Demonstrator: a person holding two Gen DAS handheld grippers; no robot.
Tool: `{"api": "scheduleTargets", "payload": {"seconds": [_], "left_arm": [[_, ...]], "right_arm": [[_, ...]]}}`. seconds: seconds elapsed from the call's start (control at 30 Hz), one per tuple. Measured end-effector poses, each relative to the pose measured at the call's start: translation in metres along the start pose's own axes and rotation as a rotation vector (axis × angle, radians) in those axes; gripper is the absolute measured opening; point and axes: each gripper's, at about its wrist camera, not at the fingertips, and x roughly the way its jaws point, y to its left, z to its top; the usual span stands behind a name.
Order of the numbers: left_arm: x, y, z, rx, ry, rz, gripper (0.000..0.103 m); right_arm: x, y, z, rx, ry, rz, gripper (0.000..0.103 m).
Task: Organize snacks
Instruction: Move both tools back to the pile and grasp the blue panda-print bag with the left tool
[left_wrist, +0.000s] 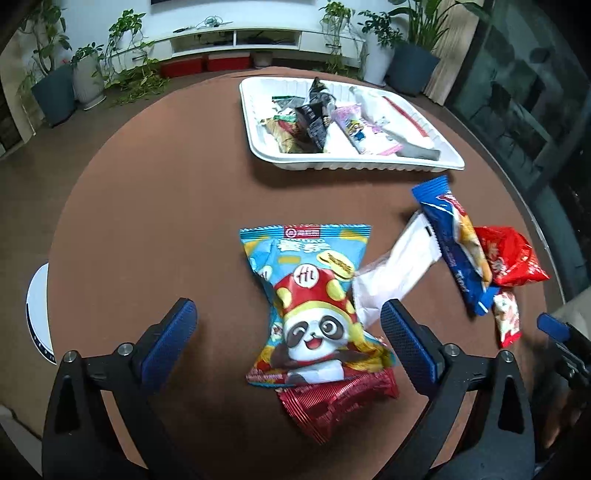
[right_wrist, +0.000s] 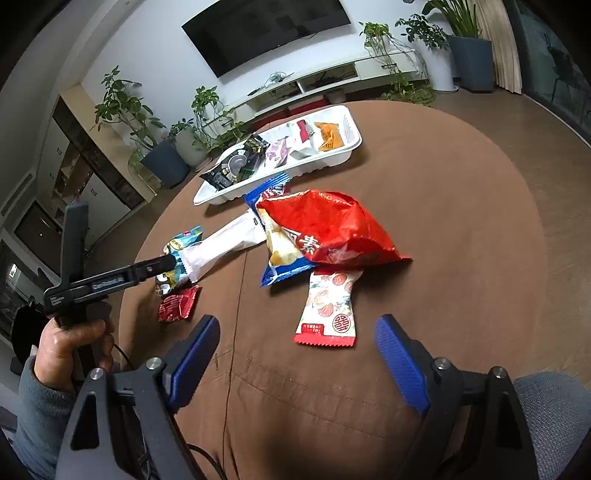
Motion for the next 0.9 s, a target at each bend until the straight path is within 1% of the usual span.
{"api": "scheduleTargets", "payload": {"seconds": [0.07, 0.13, 0.17, 0.37, 0.57, 0.6, 0.63, 0.67, 0.77, 0.9], "left_arm": [[0.004, 0.002, 0.002, -0.001, 0.004, -0.002, 0.085], [0.007, 0.004, 0.004, -0.001, 0.016, -0.009, 0.076], [0.008, 0.005, 0.004, -0.001, 0.018, -0.016, 0.074], [0.012, 0.006, 0.006, 0.018, 0.014, 0.007, 0.073], [0.024, 0.004, 0.016, 0.047, 0.032, 0.025, 0.073], [0.026, 0.005, 0.017, 0.052, 0.034, 0.022, 0.070], [0.027, 0.005, 0.017, 0.056, 0.035, 0.019, 0.058], [0.029, 0.005, 0.018, 0.060, 0.037, 0.018, 0.050], [0.029, 0.006, 0.019, 0.077, 0.031, 0.028, 0.043], [0.028, 0.009, 0.017, 0.082, 0.024, 0.021, 0.041]], "right_arm": [[0.001, 0.000, -0.001, -0.007, 0.005, 0.003, 0.089], [0.003, 0.002, -0.002, -0.012, 0.011, 0.003, 0.088], [0.004, 0.002, -0.002, -0.010, 0.014, 0.006, 0.088], [0.008, 0.001, -0.003, -0.013, 0.021, 0.001, 0.088], [0.012, 0.005, -0.004, -0.033, 0.035, -0.006, 0.088], [0.012, 0.005, -0.005, -0.037, 0.034, -0.009, 0.088], [0.012, 0.005, -0.005, -0.038, 0.034, -0.011, 0.088], [0.012, 0.004, -0.005, -0.038, 0.035, -0.013, 0.088], [0.015, 0.003, -0.006, -0.029, 0.044, -0.021, 0.088], [0.016, 0.001, -0.006, -0.027, 0.048, -0.026, 0.088]]}}
